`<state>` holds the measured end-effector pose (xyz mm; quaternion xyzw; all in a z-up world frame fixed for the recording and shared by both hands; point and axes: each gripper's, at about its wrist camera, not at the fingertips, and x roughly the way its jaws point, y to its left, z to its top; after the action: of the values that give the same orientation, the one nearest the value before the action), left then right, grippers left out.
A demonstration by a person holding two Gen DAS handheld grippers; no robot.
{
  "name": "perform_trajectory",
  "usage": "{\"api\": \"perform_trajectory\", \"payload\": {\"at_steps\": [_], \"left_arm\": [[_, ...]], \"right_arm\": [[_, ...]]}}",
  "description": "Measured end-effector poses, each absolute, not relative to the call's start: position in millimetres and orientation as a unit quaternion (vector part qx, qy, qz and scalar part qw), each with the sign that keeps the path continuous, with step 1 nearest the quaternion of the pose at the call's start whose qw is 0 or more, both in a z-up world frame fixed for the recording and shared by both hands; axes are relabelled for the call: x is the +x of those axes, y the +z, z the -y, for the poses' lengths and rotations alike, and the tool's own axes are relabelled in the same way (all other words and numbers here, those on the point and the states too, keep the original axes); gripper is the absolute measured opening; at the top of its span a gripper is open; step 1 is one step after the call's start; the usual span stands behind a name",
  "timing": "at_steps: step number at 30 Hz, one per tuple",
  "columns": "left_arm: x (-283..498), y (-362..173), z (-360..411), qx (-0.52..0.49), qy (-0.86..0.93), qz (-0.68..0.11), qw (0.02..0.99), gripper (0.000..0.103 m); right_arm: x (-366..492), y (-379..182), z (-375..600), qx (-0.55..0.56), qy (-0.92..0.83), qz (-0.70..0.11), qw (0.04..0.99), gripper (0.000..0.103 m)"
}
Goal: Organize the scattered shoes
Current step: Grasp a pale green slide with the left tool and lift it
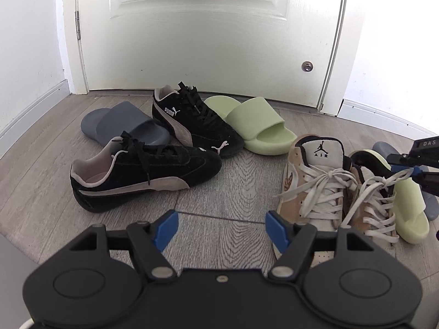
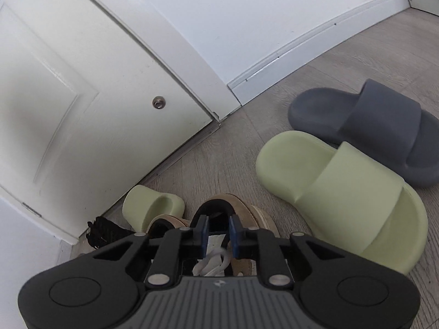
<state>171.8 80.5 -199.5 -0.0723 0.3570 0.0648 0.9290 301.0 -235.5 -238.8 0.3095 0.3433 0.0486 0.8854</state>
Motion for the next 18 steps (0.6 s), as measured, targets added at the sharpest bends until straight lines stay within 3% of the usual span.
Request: {"api": "perform_trajectory", "payload": {"at_steps": [3,5,8,10,13,18], "left_arm": [[173,-199,-85,-0.084,0.075,-0.361,0.926,0.071],[176,-197,-92,-0.098,0.084,-0.360,0.924,0.071],[190,-191,-101,-0.110,0.085,-0.351,0.926,0.072],[214,-187,-97,-0.080,0.077,-0.345,0.932,0.076],[259,-185,-87,-0.032,0.058,-0.338,0.939,0.080],[360,-204,-49,0.119,-0.012,-0.332,0.936,0.080]], "right_arm": [[304,-241,243,0.311,0.058,-0.350,0.882,0.023],[299,-240,251,0.325,0.073,-0.349,0.876,0.029],[279,-233,260,0.324,0.094,-0.335,0.880,0.047],[258,-228,266,0.312,0.108,-0.313,0.890,0.064],[223,-229,276,0.315,0.149,-0.293,0.890,0.077],[189,-255,294,0.361,0.188,-0.308,0.860,0.082]]}}
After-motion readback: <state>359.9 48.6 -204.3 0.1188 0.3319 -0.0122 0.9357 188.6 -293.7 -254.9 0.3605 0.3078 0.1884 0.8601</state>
